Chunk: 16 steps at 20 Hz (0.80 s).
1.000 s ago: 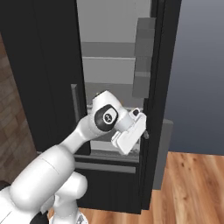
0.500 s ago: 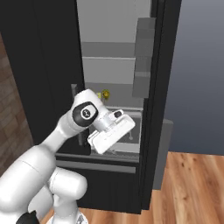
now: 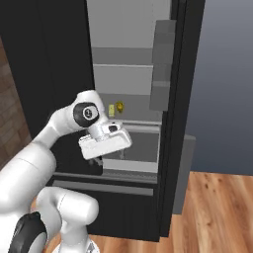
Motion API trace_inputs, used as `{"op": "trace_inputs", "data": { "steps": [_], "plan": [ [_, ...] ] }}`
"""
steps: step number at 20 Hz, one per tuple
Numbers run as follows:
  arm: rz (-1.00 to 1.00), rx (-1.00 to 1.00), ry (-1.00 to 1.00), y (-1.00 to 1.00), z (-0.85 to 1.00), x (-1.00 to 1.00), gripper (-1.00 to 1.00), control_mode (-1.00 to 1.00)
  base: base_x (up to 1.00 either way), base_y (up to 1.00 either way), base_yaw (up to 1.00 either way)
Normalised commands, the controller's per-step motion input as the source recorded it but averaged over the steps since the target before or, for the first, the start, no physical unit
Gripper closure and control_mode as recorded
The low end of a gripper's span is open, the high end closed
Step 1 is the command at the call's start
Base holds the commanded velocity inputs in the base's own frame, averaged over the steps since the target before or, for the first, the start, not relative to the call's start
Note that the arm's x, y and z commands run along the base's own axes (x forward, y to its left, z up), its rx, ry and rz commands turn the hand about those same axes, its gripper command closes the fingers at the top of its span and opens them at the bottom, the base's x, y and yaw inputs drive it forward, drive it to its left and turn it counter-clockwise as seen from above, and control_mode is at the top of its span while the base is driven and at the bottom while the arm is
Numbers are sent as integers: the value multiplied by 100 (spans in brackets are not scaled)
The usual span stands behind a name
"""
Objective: Retrieve the butter from the fridge and place it on a plate on the dining table. Then retrieve the butter knife by the fridge and place it near the plate.
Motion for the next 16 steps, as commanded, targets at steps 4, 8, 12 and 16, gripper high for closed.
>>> {"op": "trace_inputs", "data": {
  "steps": [4, 8, 12, 16],
  "plan": [
    [-46, 29, -46, 88, 5, 4, -100, -100, 0, 0, 0],
    [-44, 19, -61, 100, 14, 6, -100, -100, 0, 0, 0],
    [-41, 11, -67, 91, 21, 0, -100, -100, 0, 0, 0],
    [-13, -2, -53, 37, 3, 3, -100, -100, 0, 0, 0]
  ]
}}
